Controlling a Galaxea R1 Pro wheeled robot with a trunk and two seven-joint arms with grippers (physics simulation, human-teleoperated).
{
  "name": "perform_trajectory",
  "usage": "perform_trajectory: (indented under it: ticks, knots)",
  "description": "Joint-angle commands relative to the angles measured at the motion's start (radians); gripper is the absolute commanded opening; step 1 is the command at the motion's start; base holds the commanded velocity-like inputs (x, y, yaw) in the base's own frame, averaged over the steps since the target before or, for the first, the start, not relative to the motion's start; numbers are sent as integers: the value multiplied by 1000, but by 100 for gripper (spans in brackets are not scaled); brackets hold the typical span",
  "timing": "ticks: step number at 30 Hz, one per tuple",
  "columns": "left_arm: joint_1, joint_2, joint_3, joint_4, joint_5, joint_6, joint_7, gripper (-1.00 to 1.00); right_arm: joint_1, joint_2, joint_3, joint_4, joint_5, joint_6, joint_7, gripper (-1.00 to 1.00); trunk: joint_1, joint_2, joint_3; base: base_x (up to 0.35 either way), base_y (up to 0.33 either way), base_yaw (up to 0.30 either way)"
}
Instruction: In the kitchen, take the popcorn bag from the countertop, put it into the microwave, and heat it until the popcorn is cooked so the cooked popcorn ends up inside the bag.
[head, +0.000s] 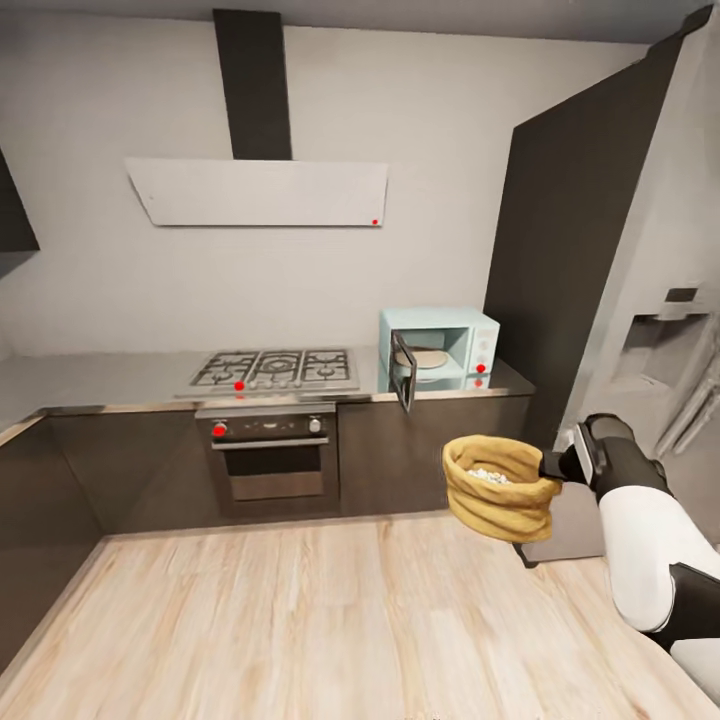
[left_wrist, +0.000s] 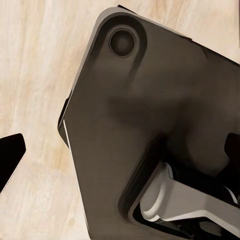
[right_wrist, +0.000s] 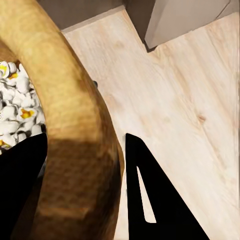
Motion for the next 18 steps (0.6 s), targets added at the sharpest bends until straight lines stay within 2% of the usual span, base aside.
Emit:
perform_trajectory:
  ticks: [1,16,18]
  knots:
    - [0,0,8,-1,-1,-2,1,100,-1,1,-3,-2,10,3,10,-100,1,-2,-2,0,0,-292]
    - [0,-2,4,-1,-11,-2,1,100,-1,9,-1,-3,12,3,11,-100,1,-2,-2,1,0,-292]
    - [0,-4,0,-2,-15,-1,1,100,-1,13,-1,-3,8,3,14,-100,1,-2,-2,177,0,-163]
